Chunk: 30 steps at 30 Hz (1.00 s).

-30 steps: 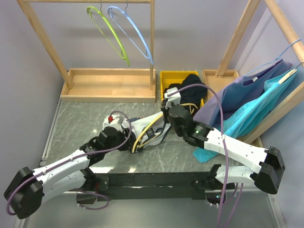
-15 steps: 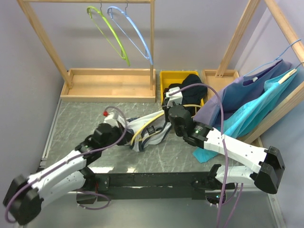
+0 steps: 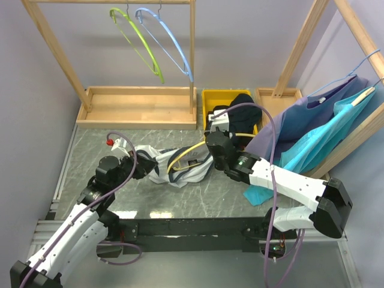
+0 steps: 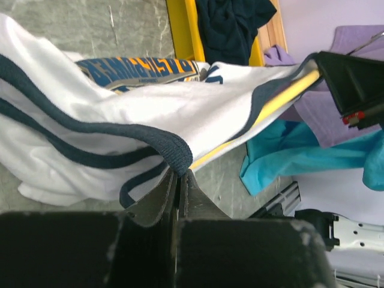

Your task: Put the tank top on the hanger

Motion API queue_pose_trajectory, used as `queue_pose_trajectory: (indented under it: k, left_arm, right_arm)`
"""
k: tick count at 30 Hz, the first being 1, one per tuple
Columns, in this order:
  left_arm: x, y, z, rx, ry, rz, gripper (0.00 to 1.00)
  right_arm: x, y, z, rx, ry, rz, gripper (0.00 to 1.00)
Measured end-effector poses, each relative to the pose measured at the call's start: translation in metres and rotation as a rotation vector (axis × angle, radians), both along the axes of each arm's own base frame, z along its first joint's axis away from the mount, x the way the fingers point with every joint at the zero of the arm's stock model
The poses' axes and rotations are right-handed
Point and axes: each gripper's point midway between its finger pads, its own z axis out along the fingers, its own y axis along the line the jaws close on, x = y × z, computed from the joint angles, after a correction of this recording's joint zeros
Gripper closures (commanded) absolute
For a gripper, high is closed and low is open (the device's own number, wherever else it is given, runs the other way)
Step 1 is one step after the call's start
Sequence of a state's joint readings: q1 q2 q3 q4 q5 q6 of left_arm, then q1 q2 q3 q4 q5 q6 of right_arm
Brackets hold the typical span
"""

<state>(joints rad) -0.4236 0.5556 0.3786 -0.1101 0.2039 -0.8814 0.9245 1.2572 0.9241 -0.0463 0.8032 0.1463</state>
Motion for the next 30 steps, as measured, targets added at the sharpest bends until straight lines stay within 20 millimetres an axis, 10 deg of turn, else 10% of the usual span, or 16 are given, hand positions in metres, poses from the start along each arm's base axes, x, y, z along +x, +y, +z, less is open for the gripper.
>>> queue_pose_trajectory:
  k: [16,23,30]
  left_arm:
    - [-0.011,-0.005,0.017,-0.046,0.019,-0.047,0.99]
    - [-0.003,-0.029,0.094,-0.212,-0.07,-0.135,0.99]
    - [0.011,-0.041,0.174,-0.312,-0.164,-0.172,0.99]
  right_arm:
    - [0.008,-0.021,0.005,0.042,-0.003,-0.077,1.0]
    - [0.001,0.001,0.023,0.074,-0.023,-0.036,1.0]
    - [-0.002,0.036,0.111,0.25,-0.145,0.012,1.0]
